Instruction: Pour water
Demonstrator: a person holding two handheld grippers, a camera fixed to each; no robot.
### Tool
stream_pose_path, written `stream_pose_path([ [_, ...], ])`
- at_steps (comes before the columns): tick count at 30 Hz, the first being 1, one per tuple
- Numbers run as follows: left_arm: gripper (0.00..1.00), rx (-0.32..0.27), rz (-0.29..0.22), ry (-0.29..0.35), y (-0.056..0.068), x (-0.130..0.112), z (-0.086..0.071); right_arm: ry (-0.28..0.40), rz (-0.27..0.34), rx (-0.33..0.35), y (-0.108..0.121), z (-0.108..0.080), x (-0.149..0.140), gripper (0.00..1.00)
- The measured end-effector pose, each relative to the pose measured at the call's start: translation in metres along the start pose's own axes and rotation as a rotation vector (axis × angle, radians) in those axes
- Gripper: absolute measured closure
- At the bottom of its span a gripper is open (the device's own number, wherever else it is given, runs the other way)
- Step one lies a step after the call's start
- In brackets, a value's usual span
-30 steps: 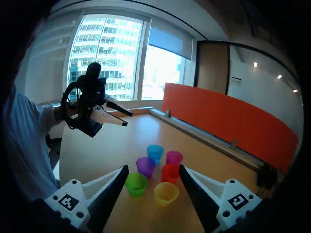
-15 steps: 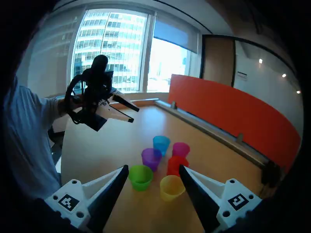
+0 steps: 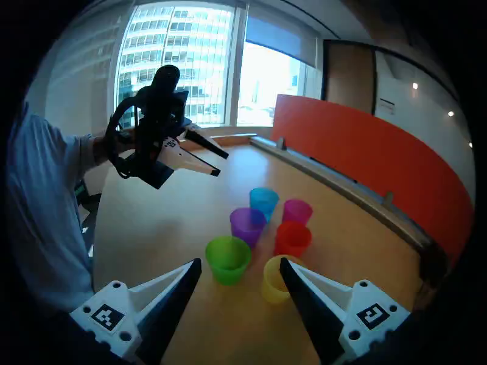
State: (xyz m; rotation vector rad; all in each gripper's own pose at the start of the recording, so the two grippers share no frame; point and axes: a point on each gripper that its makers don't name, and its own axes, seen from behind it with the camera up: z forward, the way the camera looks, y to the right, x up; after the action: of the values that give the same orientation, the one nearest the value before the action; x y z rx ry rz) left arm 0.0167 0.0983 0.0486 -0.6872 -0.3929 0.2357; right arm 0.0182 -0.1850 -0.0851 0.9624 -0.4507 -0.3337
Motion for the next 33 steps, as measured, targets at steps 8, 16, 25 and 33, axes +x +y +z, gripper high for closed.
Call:
stream_pose_path([
  [8, 0.01, -0.006, -0.001, -0.015, -0.002, -0.011, 0.011, -0.049, -0.005, 0.018, -0.002, 0.012, -0.017, 0.0],
  [16, 0.01, -0.014, 0.001, -0.029, -0.005, -0.02, 0.019, -0.063, -0.012, 0.035, -0.001, 0.023, -0.021, 0.0],
  [25, 0.01, -0.025, 0.012, -0.046, -0.005, -0.029, 0.032, -0.079, -0.017, 0.055, -0.001, 0.037, -0.025, 0.0],
  [33, 0.01, -0.039, 0.016, -0.065, -0.006, -0.036, 0.046, -0.096, -0.024, 0.076, -0.003, 0.052, -0.03, 0.0],
])
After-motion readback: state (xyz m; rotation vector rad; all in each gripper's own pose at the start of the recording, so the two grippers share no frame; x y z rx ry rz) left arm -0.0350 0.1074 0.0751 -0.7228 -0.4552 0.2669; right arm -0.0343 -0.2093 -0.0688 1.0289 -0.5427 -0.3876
